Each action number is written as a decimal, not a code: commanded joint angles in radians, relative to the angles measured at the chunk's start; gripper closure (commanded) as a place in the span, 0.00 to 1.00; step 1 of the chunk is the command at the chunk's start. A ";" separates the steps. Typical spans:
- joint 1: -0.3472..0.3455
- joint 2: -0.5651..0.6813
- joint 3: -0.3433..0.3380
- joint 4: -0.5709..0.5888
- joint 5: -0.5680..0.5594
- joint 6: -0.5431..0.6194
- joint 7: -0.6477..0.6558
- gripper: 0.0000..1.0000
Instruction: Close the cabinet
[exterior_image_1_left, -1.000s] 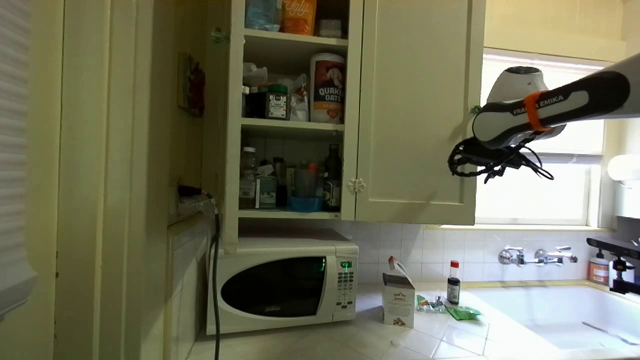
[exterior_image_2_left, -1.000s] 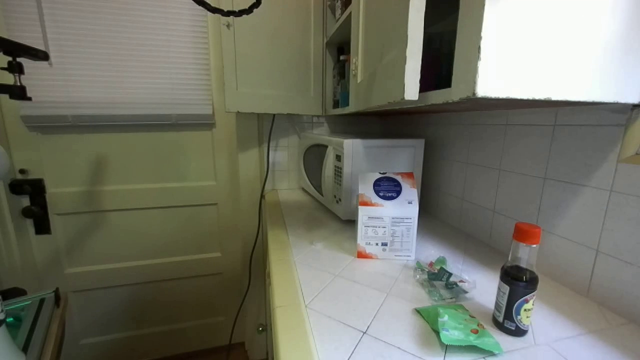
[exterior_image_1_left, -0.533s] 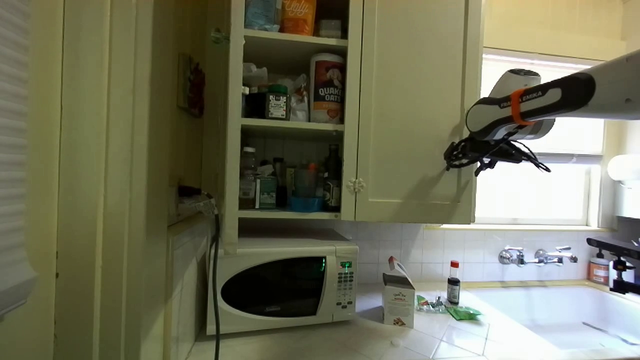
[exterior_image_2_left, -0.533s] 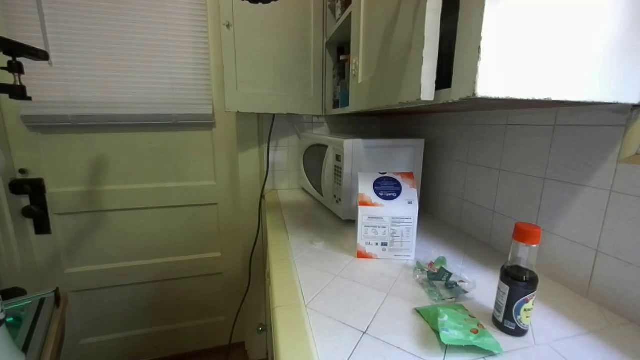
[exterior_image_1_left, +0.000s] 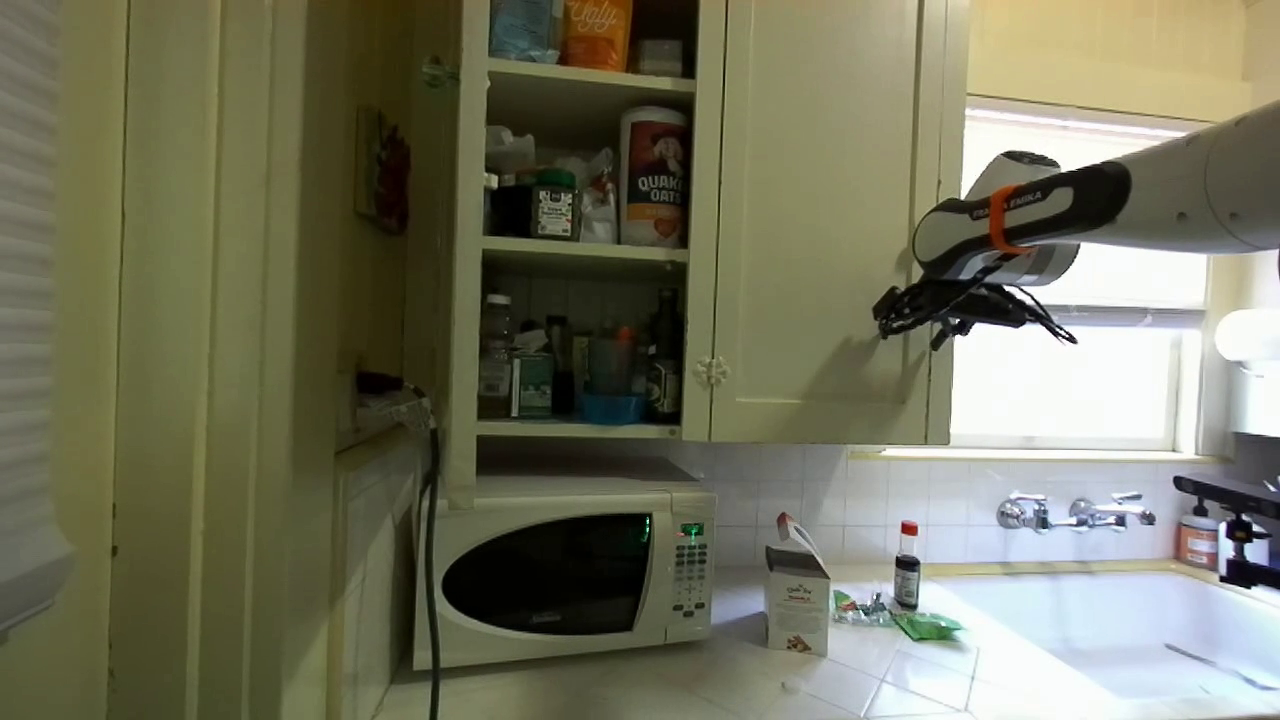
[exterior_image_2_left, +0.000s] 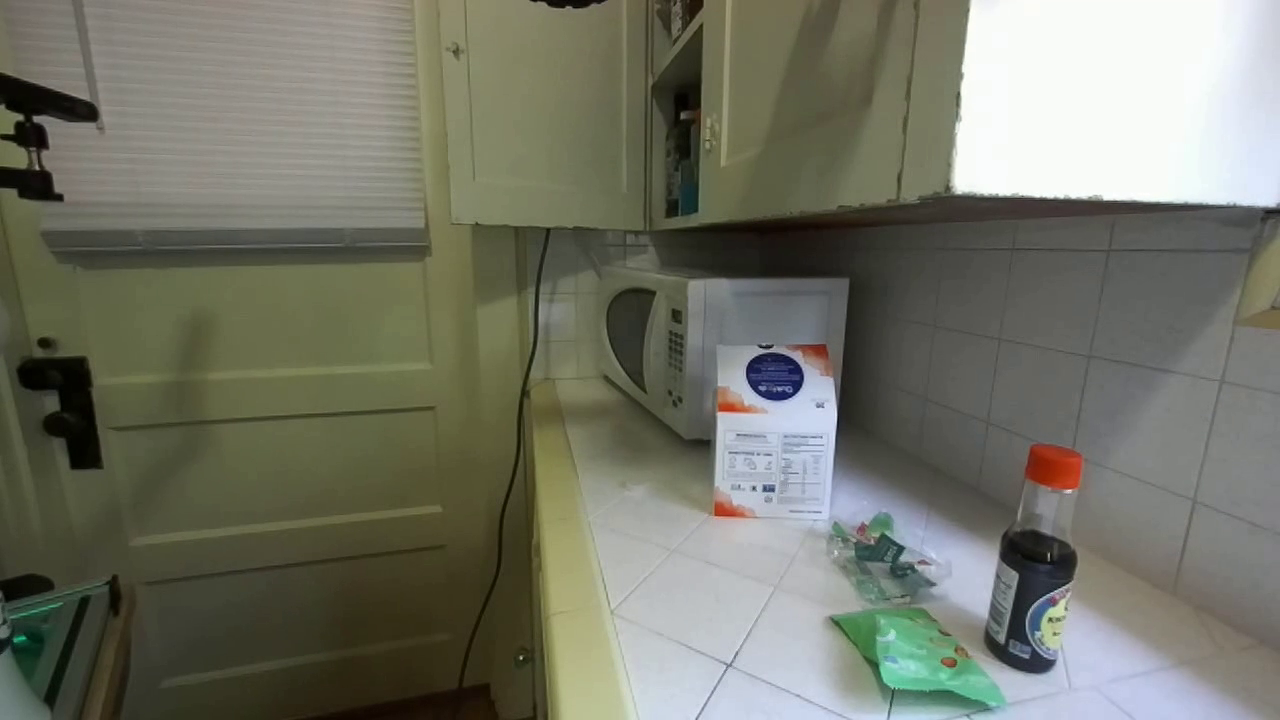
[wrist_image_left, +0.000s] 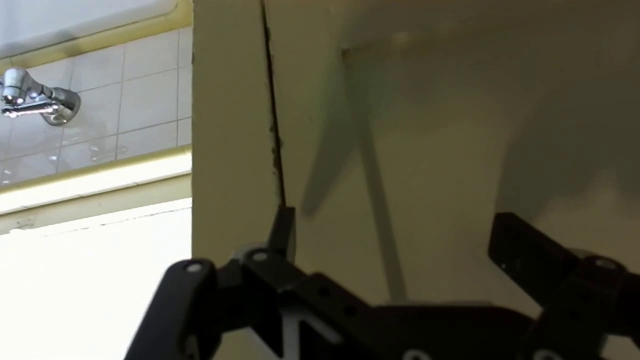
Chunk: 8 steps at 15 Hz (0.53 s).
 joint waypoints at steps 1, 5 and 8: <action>0.007 0.051 -0.015 0.059 0.065 -0.018 -0.074 0.00; 0.018 -0.073 0.008 -0.055 -0.046 -0.079 -0.041 0.00; 0.022 -0.219 0.039 -0.195 -0.206 -0.126 -0.019 0.00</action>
